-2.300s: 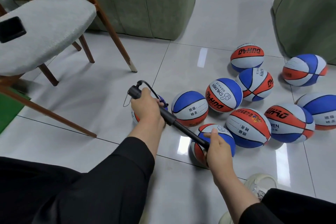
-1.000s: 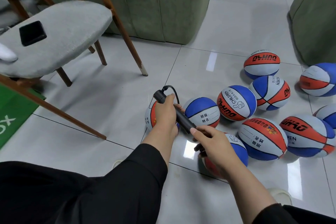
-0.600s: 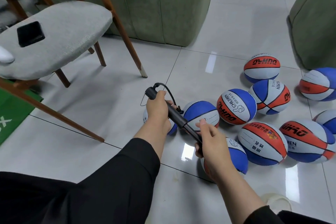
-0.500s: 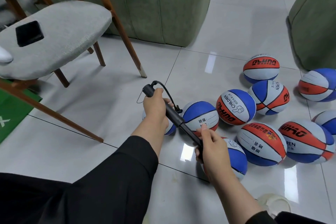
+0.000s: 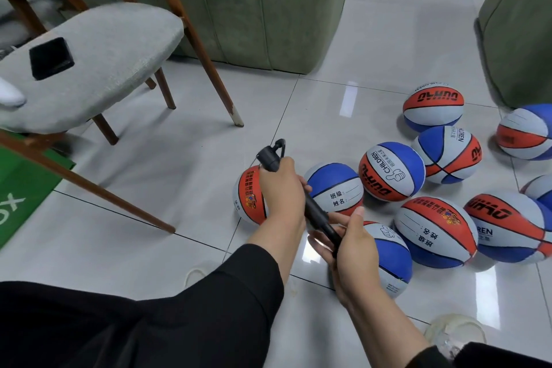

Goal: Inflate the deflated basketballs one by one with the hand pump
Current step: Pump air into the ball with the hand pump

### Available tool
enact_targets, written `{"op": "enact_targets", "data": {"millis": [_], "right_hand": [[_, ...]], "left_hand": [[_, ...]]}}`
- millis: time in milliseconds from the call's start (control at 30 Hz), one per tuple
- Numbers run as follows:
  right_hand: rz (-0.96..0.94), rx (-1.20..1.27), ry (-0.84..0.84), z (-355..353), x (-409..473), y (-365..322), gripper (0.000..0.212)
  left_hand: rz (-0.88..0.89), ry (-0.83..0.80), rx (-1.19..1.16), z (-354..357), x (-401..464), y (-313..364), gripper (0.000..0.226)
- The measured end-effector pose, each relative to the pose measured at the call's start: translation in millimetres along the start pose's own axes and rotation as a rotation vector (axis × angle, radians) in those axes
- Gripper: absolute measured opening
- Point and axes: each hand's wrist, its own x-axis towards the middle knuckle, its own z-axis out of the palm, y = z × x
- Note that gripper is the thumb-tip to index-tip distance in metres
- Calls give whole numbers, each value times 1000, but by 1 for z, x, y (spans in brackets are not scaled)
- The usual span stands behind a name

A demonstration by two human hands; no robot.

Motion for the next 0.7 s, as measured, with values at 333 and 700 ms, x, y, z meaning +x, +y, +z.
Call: {"op": "enact_targets", "data": {"millis": [333, 700], "right_hand": [[87, -297, -376, 8, -7, 5, 49], [36, -636, -487, 29, 17, -44, 24]], "left_hand": [[22, -99, 196, -13, 14, 5, 10], [-126, -219, 134, -16, 42, 20, 68]]}}
